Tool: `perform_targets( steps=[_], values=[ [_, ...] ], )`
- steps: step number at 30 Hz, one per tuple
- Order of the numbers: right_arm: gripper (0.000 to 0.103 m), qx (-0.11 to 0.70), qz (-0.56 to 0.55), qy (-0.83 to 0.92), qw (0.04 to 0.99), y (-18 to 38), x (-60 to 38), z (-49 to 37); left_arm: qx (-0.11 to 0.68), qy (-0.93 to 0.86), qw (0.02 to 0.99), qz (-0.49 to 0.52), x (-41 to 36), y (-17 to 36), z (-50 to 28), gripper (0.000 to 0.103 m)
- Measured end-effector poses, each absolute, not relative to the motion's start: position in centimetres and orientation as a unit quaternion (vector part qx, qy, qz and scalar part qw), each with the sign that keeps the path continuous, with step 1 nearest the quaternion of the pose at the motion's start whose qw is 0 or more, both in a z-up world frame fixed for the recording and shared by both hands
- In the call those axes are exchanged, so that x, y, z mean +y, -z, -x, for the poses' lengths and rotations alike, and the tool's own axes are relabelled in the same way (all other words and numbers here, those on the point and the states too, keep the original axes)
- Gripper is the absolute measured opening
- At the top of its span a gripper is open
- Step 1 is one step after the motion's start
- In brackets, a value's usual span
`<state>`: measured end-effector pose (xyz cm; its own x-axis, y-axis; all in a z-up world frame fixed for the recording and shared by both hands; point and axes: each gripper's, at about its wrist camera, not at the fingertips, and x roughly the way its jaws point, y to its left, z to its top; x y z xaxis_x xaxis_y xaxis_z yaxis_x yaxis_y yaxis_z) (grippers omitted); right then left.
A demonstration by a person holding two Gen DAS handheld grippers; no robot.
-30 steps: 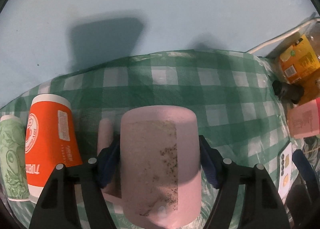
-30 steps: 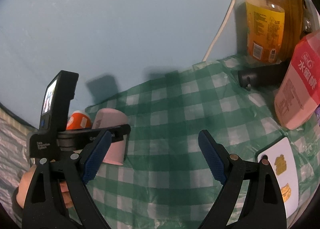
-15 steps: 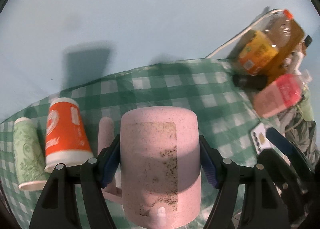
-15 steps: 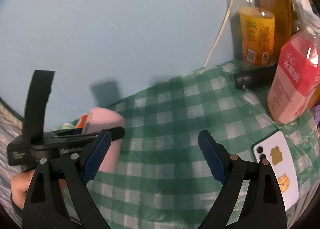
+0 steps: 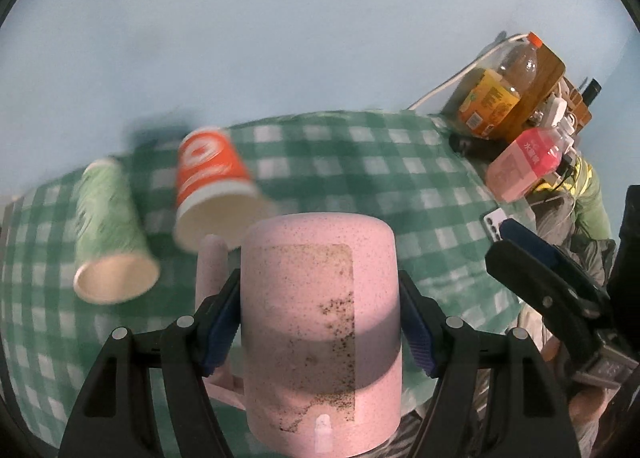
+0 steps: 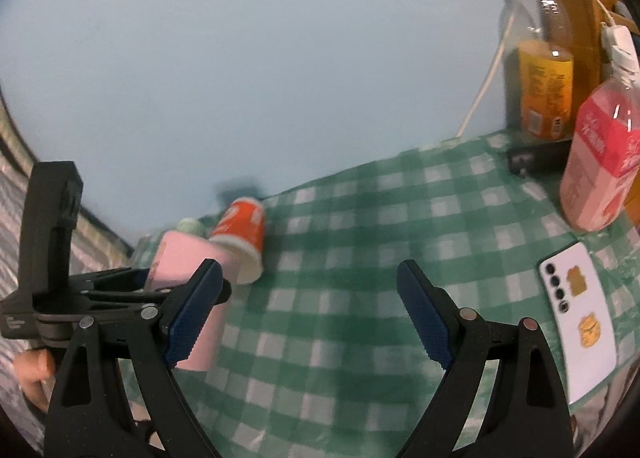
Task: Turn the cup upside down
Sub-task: 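Lift the pink mug with the left gripper and rotate it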
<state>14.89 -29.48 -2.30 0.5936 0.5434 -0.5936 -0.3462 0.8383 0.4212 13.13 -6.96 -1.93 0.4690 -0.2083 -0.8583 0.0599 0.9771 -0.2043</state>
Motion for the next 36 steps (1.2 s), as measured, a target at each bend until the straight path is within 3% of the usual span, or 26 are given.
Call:
perform_targets(
  steps=[9,19,31,36],
  values=[
    [0.088,0.397,-0.094,-0.292,0.865,4.4,-24.0,-12.8,0.525,0.05,0.841,0.122,-1.2,6.0,-10.3,0.074],
    [0.088,0.426,-0.074,-0.303,0.849,6.7,-20.7,-13.2,0.55,0.039,0.824,0.13,-0.6,9.5,-10.7,0.074],
    [0.088,0.444,-0.068,-0.295,0.844,8.2,-20.5,-13.8,0.552,0.03,0.824,0.125,-0.9,10.2,-11.1,0.074],
    [0.088,0.441,-0.072,-0.296,0.844,7.9,-20.5,-13.8,0.546,0.032,0.828,0.124,-0.7,9.3,-10.9,0.081]
  ],
)
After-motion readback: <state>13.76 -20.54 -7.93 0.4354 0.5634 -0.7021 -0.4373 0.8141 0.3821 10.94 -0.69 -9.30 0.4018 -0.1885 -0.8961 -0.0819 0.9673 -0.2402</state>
